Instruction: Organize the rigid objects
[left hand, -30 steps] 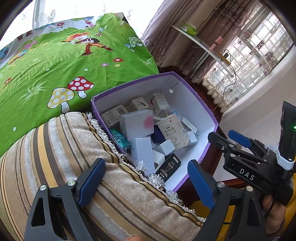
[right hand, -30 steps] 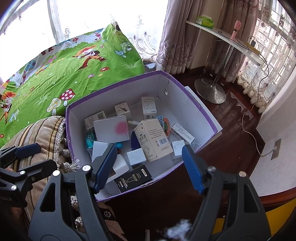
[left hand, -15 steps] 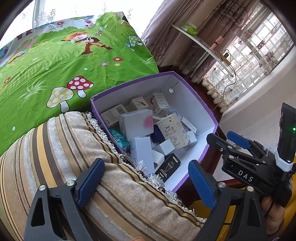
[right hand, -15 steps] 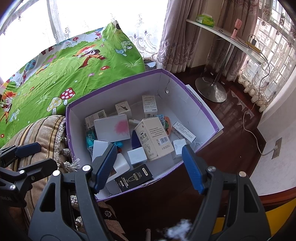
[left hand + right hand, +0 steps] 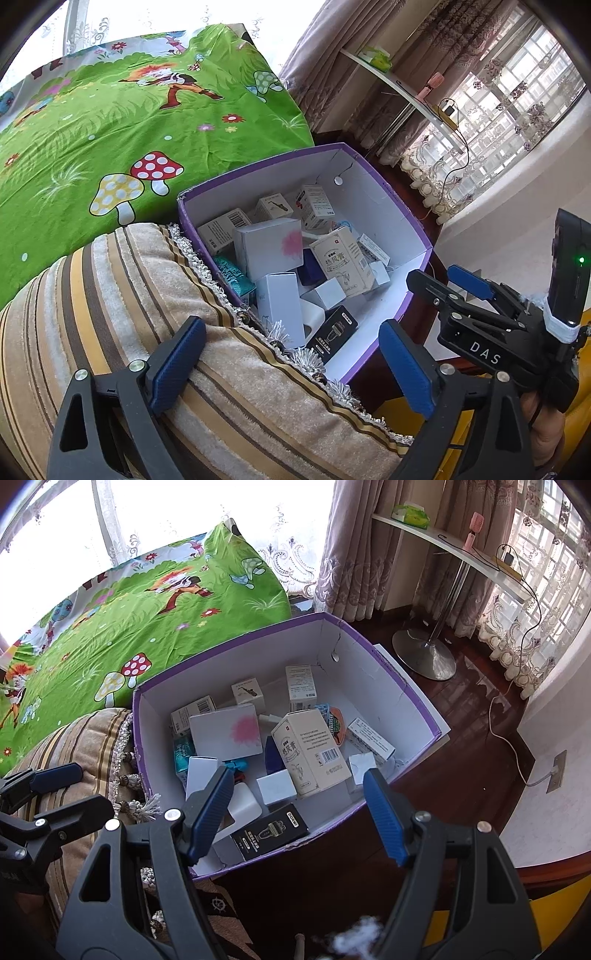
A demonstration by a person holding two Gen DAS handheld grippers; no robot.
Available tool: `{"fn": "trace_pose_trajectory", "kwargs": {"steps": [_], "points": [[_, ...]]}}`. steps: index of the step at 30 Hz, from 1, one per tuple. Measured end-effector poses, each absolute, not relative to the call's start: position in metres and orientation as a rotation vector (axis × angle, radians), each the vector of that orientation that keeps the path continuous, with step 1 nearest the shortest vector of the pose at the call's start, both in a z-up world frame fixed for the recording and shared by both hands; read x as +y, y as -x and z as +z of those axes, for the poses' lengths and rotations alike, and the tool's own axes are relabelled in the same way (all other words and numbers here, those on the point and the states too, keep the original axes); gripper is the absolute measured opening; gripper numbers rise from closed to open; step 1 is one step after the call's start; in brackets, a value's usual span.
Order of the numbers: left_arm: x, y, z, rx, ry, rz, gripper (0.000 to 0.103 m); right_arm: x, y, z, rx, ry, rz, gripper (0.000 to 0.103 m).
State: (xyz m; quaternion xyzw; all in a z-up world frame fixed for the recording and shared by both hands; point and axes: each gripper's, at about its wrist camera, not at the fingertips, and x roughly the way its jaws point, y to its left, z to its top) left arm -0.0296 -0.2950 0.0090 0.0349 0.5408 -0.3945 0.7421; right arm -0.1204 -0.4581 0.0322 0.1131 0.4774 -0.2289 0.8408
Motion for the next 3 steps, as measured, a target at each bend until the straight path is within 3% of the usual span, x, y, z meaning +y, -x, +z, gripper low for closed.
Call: {"fn": "trace_pose_trajectory", "kwargs": {"steps": [3], "points": [[-0.2968,0.0295,0.0096,1.185,-0.082,-0.879,0.098,-0.4593,0.1213,0.031,1.009,-0.248,-0.488,0.075]]}}
